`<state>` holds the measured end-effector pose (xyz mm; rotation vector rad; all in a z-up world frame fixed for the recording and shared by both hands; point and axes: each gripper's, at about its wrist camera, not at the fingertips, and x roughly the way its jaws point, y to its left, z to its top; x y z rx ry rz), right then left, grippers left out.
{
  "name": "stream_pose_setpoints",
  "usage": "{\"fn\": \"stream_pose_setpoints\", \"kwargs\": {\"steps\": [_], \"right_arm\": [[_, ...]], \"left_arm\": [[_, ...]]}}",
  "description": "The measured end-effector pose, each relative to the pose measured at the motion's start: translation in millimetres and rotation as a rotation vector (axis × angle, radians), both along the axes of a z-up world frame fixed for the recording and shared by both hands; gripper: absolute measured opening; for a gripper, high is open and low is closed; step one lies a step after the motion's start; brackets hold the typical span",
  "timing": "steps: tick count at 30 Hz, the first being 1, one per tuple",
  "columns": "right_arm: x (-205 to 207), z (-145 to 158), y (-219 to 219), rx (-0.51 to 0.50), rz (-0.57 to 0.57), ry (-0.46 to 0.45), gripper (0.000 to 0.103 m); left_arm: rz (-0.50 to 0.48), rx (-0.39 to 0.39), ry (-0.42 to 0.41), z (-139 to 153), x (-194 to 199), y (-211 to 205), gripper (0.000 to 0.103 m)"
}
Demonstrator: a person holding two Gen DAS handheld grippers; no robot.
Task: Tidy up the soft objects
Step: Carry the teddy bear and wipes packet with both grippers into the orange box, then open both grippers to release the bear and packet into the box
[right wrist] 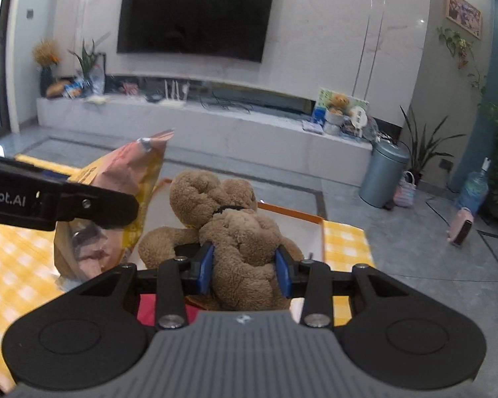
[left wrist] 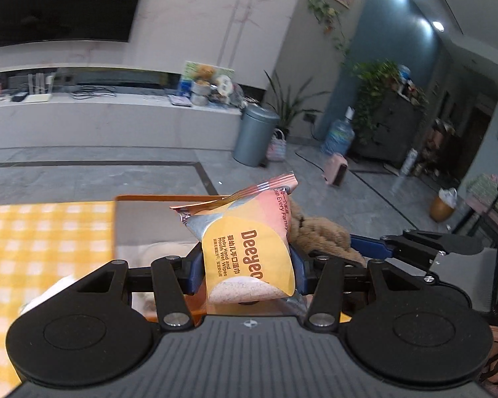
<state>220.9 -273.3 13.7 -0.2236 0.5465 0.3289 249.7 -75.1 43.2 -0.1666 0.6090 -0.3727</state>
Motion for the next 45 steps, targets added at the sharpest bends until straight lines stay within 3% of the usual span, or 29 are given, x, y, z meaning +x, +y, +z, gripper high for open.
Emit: {"fn": "stream_pose_setpoints", "kwargs": {"steps": [8,17,25,32,34,38,40,45], "right_arm": [[58.7,-35.5,-8.5,-0.084,-0.012,0.091,0.038],[98.2,-74.9,-6.0,-0.114,-0.011,0.186,0.038],[117.9,-92.6,-9.0,-0.123,-0.025,0.223,0.039],[114.9,-93.3,-5.0,-0.132,-0.012,0.226,0.044],[112.6,-90.6,-4.8,-0.134,-0.009,0.221,0.045],[105.1,-81.1,-5.6,-0.141,-0.011,0.196,0.059],[100.3,-74.3,-6.3,-0.142,-0.016,0.181,0.061],[80.3,-54.6,-9.4,-0.118,-0.029,0.142,0.067]], "left_arm": [[-0.048,0.077,0.055,-34.7,53.8,-29.0,0.057],[-0.056,0.102,0.105,-68.8,71.7,-32.7,0.057],[-0.054,0.107,0.147,-86.9,79.7,-34.0,0.057],[-0.050,0.096,0.161,-87.8,79.7,-26.8,0.059],[-0.043,0.082,0.160,-83.6,79.4,-24.0,0.064],[-0.036,0.078,0.122,-70.1,72.5,-20.9,0.079],[-0.034,0.077,0.100,-61.7,68.4,-20.0,0.084],[-0.025,0.076,0.034,-39.1,47.4,-13.1,0.089]]}}
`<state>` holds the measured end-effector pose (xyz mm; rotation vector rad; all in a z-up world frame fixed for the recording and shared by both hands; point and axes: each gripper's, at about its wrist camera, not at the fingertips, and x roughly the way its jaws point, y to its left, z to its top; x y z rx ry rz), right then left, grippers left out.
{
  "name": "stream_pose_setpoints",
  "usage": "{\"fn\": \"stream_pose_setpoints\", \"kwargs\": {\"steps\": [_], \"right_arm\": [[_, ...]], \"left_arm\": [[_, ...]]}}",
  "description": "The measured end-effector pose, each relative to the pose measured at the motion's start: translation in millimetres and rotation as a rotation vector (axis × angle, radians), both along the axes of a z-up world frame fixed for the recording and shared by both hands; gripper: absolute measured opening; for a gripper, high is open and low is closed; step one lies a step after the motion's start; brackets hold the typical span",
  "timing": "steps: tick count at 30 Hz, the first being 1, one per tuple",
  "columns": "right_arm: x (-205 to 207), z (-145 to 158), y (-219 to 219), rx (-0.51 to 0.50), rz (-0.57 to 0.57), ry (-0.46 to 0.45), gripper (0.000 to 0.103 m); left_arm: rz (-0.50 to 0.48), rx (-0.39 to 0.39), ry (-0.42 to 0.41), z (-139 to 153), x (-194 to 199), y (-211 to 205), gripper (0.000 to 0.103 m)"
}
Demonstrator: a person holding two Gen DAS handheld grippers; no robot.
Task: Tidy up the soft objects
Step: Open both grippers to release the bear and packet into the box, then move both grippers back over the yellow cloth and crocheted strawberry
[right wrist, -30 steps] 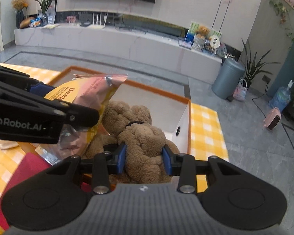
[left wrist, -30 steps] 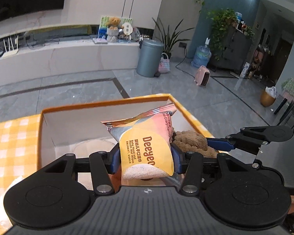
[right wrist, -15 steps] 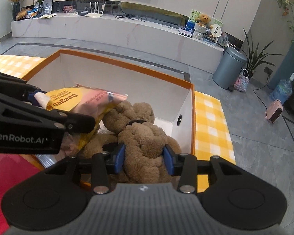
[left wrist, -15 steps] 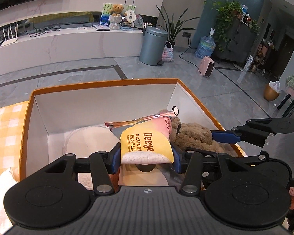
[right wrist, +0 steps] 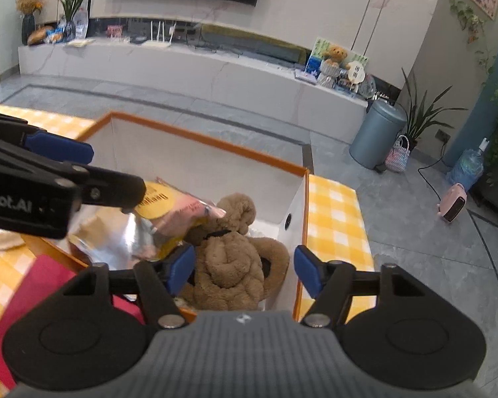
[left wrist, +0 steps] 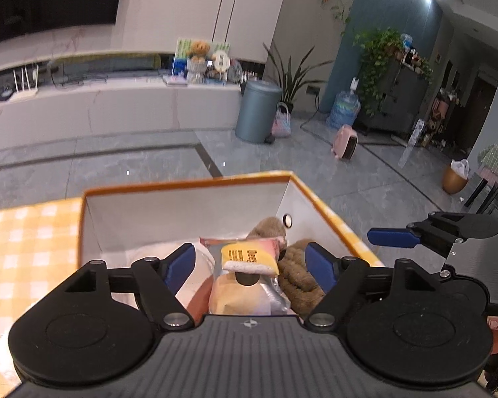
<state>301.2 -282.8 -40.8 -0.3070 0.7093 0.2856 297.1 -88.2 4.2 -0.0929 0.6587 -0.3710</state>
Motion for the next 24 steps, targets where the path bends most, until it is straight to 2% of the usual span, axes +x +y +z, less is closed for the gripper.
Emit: {"fn": "stream_pose_setpoints", "kwargs": {"steps": [7,10,13,17,20,24], "right_arm": [[-52.7,23.7,3.1,0.092,-0.022,-0.084,0.067],[-83.9,29.2,8.9,0.117,-0.027,-0.126,0.071],[-120.1,28.5,17.9,0.110,-0.031,-0.191,0.073],[-162.3,21.7,29.9,0.136,-0.020,-0.229,0.073],[-190.0,11.2,38.2,0.161,-0.036,-0.241,0.079],[-220.6,-8.1,48.7,0.208,-0.063,-0.236,0.079]], "left_arm": [[-0.005,0.002,-0.111,22.4,-47.2,9.0,0.089],[-0.007,0.002,-0.148,27.9,-73.8,16.0,0.089],[-0.011,-0.012,-0.149,28.7,-98.7,26.1,0.089],[0.006,-0.003,-0.154,24.4,-130.7,40.7,0.085],[0.057,0.016,-0.147,13.3,-154.2,50.9,0.085],[0.105,0.015,-0.118,-2.1,-177.9,64.3,0.083]]}}
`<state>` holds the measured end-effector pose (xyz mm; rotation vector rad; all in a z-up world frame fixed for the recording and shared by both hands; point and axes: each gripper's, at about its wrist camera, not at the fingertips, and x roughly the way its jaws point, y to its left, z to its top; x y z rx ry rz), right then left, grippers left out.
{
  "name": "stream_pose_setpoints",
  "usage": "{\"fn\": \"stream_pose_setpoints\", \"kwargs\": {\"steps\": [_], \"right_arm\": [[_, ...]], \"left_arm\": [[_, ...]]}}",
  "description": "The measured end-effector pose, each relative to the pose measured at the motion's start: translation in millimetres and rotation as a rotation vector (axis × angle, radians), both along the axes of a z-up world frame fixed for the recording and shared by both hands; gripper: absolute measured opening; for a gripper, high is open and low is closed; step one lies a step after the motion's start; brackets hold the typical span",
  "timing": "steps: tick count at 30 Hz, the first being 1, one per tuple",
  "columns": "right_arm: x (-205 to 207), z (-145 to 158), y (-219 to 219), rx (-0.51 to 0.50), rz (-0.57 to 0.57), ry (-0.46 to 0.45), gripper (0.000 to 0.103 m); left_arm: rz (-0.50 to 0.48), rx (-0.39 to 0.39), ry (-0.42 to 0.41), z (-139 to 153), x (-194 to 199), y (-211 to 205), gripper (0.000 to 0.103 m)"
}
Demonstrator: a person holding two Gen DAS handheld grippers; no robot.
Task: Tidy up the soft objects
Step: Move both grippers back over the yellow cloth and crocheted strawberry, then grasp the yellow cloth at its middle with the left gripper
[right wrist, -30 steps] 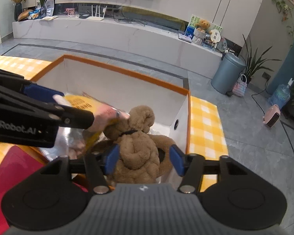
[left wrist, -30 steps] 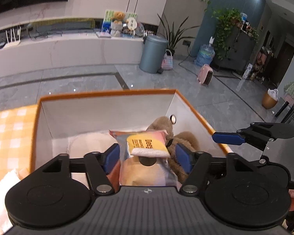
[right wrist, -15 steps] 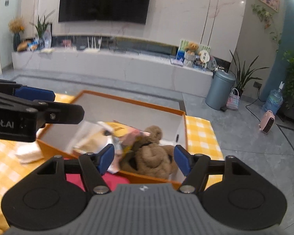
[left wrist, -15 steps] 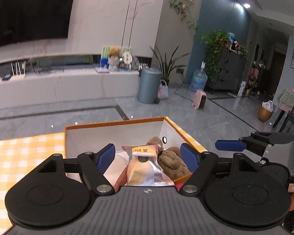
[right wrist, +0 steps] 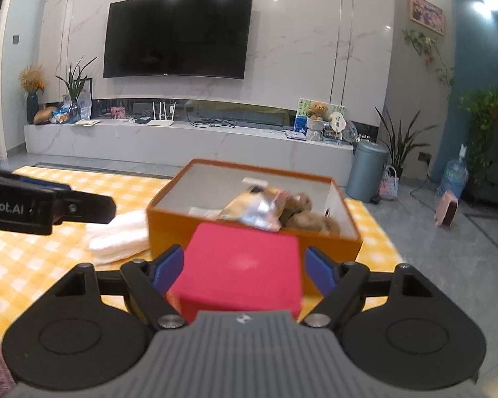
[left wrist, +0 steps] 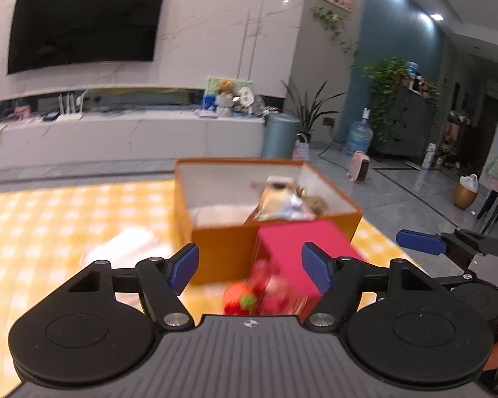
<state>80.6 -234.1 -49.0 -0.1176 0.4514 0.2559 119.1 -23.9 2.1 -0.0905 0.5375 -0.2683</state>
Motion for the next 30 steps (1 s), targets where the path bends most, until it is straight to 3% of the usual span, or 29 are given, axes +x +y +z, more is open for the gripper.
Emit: {"fn": "stream_pose_setpoints", "kwargs": {"steps": [8,12,15,20,30], "right_arm": [[-35.6,-39.9,28.7,0.000,0.077,0.099,0.079],[-39.9,-53.4,42.1,-0.049,0.130,0.124,0.080],[-37.5,-61.6,49.2,-0.075,0.139,0.142,0.083],[-30.3,-72.6,52.9,-0.093,0.135,0.184,0.083],[-15.9,-89.2,52.4,-0.048,0.102,0.267,0.089]], "left_arm": [[0.068,-0.017,0.066,-21.9,-27.3,30.9,0.081],[0.077,-0.003,0.153,-39.1,-42.1,44.3,0.080],[0.075,-0.007,0.224,-50.3,-47.3,53.5,0.080],[0.086,0.031,0.257,-71.2,-59.6,60.9,0.085],[0.121,-0.033,0.377,-100.4,-50.0,70.7,0.088]]}}
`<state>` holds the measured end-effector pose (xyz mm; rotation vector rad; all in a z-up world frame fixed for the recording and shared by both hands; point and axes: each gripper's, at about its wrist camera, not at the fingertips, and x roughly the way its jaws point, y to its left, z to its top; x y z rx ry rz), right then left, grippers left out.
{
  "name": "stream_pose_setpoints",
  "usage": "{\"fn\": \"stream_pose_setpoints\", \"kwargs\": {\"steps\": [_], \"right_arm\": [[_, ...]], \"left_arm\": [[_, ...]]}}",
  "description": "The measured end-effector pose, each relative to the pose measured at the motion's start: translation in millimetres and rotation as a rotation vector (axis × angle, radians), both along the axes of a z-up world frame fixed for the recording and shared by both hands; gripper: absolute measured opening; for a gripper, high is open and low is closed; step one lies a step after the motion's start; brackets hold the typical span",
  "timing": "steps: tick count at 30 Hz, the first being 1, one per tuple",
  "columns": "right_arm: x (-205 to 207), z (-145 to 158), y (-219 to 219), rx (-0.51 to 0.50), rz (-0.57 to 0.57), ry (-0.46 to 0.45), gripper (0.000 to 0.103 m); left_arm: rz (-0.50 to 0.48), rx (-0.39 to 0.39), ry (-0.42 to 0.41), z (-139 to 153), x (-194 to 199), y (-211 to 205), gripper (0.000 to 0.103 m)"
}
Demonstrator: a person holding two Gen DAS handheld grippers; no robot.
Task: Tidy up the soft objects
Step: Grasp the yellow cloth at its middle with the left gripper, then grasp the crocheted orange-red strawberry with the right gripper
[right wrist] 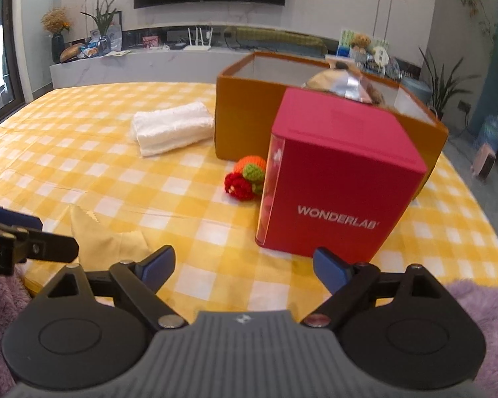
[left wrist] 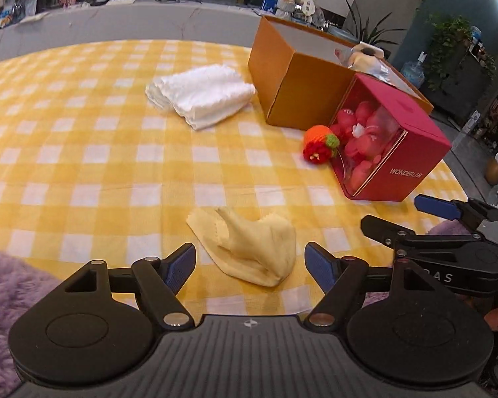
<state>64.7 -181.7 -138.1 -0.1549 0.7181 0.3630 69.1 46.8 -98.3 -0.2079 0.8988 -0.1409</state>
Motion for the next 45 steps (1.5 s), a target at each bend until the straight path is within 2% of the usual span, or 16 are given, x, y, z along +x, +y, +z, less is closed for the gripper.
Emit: {"fn": "stream_pose_setpoints", "kwargs": {"steps": [6,10,15,19,21,28,34,39,45], "right_arm": [[7.6,-4.7,-0.9,0.055,-0.017,0.020,0.089],[11.3,-5.2,-3.8,0.084,-0.035,0.026,0.089],[15.8,-8.4,-4.3,0.105,-0.049,0.045,0.089],[15.9,-9.3,-3.8,0.100,-0.048,0.045,0.089],[15.8,-9.2,-3.7,0.101,-0.048,0.044,0.089],[14.9,-9.4,-2.9,0.093,-0.041,0.039,0.089],[11.1,-7.5,-2.1,0.086,-0.027,0.023,0.087],[2.1,0.1,4.1,0.069,0.037,0.003,0.072],[-13.1,16.9,36.9,-0.112,0.211,-0.126,0.064]], "left_arm": [[0.014,0.003,0.017,-10.3,15.9,-8.5,0.088],[0.028,0.048,0.070,-20.0,28.1,-14.8,0.087],[-0.005,0.071,0.098,-27.1,33.9,-23.8,0.074],[-0.030,0.119,0.088,-27.6,33.6,-30.7,0.056],[-0.034,0.141,0.083,-27.7,33.0,-32.6,0.051],[-0.060,0.141,0.065,-26.6,31.2,-34.0,0.009],[-0.043,0.082,0.031,-20.7,26.9,-26.4,0.007],[-0.006,0.031,0.011,-12.5,23.5,-16.6,0.007],[0.020,0.036,-0.007,3.3,24.3,-0.7,0.007]]}}
